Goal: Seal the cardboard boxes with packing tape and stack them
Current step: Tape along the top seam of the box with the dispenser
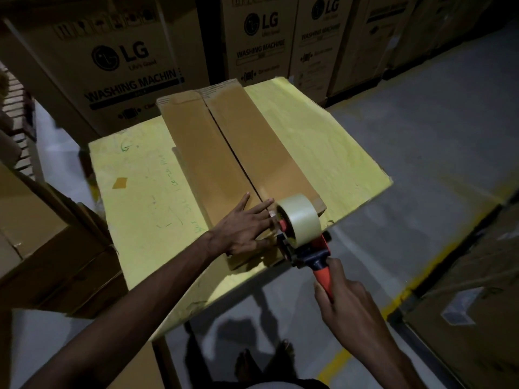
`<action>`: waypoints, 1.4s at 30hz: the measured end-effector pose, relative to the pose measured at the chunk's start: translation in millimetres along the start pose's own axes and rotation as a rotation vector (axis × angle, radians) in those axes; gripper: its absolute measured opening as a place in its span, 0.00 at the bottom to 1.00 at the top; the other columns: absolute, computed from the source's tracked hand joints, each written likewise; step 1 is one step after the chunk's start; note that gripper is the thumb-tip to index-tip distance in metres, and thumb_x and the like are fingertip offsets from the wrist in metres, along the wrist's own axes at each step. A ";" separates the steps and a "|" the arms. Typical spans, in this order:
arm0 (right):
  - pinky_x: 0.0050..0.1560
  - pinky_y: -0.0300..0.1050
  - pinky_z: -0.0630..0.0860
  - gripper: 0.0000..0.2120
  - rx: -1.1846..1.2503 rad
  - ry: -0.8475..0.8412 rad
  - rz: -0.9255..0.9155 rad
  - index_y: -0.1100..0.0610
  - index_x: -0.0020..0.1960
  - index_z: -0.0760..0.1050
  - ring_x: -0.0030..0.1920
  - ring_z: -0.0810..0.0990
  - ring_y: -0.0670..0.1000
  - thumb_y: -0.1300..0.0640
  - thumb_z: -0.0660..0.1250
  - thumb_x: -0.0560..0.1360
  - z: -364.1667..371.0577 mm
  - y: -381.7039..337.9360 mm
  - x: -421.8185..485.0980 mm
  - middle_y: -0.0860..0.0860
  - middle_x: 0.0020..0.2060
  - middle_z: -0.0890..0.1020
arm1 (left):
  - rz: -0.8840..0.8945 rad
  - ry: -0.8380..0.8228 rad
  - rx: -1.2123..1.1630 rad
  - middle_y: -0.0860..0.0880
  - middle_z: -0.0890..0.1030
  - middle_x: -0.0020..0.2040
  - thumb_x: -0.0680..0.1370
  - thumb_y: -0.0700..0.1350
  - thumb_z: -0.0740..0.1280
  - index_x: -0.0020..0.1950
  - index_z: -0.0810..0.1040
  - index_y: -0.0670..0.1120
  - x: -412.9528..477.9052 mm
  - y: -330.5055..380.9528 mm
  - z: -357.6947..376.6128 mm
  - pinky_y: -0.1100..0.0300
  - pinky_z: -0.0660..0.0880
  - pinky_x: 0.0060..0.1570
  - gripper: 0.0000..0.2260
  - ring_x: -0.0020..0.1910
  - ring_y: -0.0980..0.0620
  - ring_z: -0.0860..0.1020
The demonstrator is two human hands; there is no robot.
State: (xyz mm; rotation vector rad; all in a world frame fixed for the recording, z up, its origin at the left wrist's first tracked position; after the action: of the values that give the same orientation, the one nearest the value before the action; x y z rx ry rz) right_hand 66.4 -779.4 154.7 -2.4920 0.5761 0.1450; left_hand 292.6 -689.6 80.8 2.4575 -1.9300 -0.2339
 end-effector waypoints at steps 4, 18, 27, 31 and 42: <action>0.29 0.38 0.64 0.13 0.139 0.027 -0.012 0.43 0.65 0.61 0.32 0.74 0.45 0.48 0.62 0.84 22.6 23.7 4.1 0.45 0.34 0.74 | -0.020 0.029 0.019 0.51 0.52 0.85 0.86 0.63 0.44 0.85 0.51 0.55 -3.7 10.5 -1.7 0.33 0.36 0.78 0.28 0.84 0.49 0.42; 0.28 0.40 0.61 0.20 0.157 0.336 -0.002 0.50 0.69 0.64 0.29 0.74 0.48 0.54 0.68 0.81 87.8 55.3 23.1 0.45 0.33 0.74 | -0.059 0.009 -0.070 0.57 0.47 0.84 0.87 0.61 0.43 0.84 0.41 0.63 -12.2 14.2 4.5 0.32 0.36 0.77 0.25 0.83 0.50 0.39; 0.28 0.43 0.69 0.20 0.102 0.400 -0.039 0.53 0.67 0.64 0.30 0.79 0.57 0.49 0.64 0.79 98.0 75.8 3.7 0.53 0.34 0.80 | -0.040 0.003 -0.051 0.59 0.45 0.84 0.85 0.60 0.42 0.84 0.43 0.61 -7.8 11.1 2.3 0.22 0.42 0.73 0.26 0.84 0.51 0.44; 0.27 0.43 0.68 0.18 0.051 0.420 -0.034 0.56 0.65 0.66 0.28 0.79 0.57 0.48 0.64 0.80 102.3 85.5 -3.5 0.54 0.32 0.79 | -0.032 0.013 -0.055 0.58 0.45 0.84 0.88 0.57 0.47 0.84 0.42 0.61 -5.6 9.7 -1.1 0.22 0.41 0.73 0.26 0.84 0.50 0.45; 0.34 0.46 0.70 0.19 0.054 0.283 0.044 0.53 0.70 0.64 0.38 0.81 0.59 0.48 0.63 0.83 124.7 90.3 11.4 0.54 0.40 0.81 | -0.039 0.031 -0.030 0.57 0.43 0.84 0.87 0.57 0.48 0.85 0.42 0.59 -10.1 16.2 7.5 0.28 0.43 0.77 0.27 0.84 0.51 0.42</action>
State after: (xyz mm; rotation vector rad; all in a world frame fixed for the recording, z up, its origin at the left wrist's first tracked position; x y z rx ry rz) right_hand 40.3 -781.4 2.5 -2.4643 0.7400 -0.2082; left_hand 273.7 -683.1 76.2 2.4663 -1.8541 -0.2224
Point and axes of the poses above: each hand's wrist, its own x-axis towards the middle knuckle, its own z-axis out of the palm, y = z × x, the point moved 8 cm from there along x, towards the middle knuckle
